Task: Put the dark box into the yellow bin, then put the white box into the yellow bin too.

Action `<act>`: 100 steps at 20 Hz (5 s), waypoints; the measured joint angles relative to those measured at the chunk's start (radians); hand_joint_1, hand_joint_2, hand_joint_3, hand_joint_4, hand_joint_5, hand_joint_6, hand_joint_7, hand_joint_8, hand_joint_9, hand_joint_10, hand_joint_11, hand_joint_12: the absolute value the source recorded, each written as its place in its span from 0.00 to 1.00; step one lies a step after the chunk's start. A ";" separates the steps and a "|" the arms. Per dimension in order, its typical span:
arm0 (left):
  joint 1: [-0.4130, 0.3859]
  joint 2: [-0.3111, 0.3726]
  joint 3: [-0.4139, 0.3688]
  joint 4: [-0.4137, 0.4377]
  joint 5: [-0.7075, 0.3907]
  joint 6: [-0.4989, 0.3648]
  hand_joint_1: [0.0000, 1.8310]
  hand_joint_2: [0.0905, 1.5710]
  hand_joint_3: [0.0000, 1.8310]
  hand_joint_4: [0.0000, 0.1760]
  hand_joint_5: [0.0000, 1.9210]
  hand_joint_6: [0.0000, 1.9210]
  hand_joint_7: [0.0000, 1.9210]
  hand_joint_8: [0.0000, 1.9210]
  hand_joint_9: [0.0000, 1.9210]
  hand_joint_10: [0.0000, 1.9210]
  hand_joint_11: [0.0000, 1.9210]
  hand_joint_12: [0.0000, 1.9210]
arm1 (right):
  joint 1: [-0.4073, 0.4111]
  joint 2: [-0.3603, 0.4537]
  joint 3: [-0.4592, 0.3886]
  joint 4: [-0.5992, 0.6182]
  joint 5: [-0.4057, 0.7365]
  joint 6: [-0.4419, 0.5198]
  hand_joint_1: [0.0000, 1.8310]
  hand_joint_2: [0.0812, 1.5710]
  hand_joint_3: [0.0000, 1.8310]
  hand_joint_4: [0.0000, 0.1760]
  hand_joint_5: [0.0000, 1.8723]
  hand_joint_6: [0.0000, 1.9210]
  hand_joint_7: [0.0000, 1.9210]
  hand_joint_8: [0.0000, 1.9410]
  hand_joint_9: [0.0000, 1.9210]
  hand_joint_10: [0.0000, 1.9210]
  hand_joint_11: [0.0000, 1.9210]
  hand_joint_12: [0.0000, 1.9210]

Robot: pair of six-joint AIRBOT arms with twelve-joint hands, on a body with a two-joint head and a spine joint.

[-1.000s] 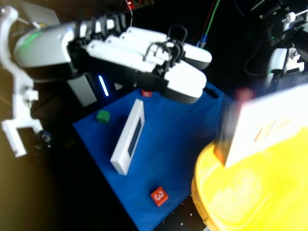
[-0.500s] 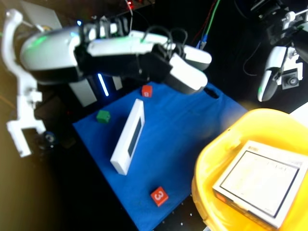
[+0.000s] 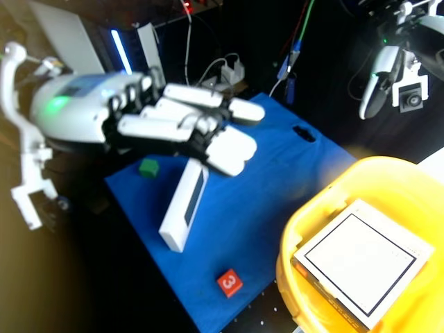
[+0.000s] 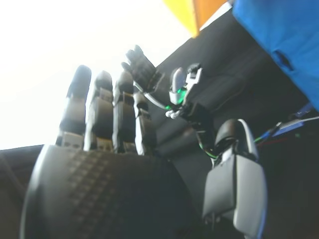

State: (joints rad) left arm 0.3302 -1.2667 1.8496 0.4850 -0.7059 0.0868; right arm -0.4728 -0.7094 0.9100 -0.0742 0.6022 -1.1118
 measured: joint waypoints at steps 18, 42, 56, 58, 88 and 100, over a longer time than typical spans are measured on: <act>0.080 0.003 -0.014 -0.061 -0.008 0.016 0.64 0.48 0.00 0.65 0.19 0.01 0.17 0.00 0.13 0.00 0.13 0.04 | -0.116 -0.074 0.016 -0.050 -0.141 0.013 0.21 0.46 0.00 0.32 0.12 0.00 0.19 0.01 0.15 0.00 0.02 0.30; 0.117 0.008 -0.041 -0.092 -0.032 0.027 0.62 0.51 0.00 0.60 0.18 0.00 0.17 0.00 0.16 0.01 0.13 0.04 | -0.152 -0.243 0.155 -0.046 -0.283 0.051 0.69 0.62 0.00 0.00 0.60 0.17 0.66 0.25 0.67 0.18 0.44 0.71; 0.164 0.008 -0.041 -0.115 -0.032 0.027 0.61 0.52 0.00 0.63 0.17 0.00 0.18 0.00 0.18 0.00 0.14 0.05 | -0.108 -0.266 0.187 -0.076 -0.297 0.090 0.74 0.67 0.00 0.00 0.53 0.44 0.58 0.39 0.49 0.60 0.27 0.81; 0.164 0.008 -0.041 -0.122 -0.034 0.027 0.60 0.51 0.00 0.76 0.18 0.00 0.18 0.00 0.17 0.00 0.14 0.04 | -0.072 -0.266 0.192 -0.089 -0.284 0.090 0.75 0.69 0.00 0.00 0.53 0.44 0.53 0.49 0.46 0.66 0.32 0.75; 0.293 0.063 -0.062 -0.297 -0.086 0.068 0.53 0.53 0.00 0.56 0.11 0.00 0.14 0.00 0.12 0.01 0.11 0.02 | 0.249 -0.269 0.264 -0.093 -0.150 0.090 0.70 0.64 0.00 0.00 0.64 0.21 0.60 0.47 0.56 0.52 0.46 0.77; 0.367 0.098 -0.130 -0.386 -0.173 0.088 0.52 0.56 0.01 0.53 0.07 0.00 0.12 0.00 0.09 0.00 0.07 0.00 | 0.288 -0.302 0.322 -0.041 -0.095 0.088 0.69 0.65 0.00 0.00 0.58 0.38 0.63 0.35 0.69 0.06 0.51 0.53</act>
State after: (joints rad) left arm 0.6971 -1.1690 1.7195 0.0986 -0.8787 0.1749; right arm -0.1844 -1.0111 1.2316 -0.1150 0.5068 -1.0237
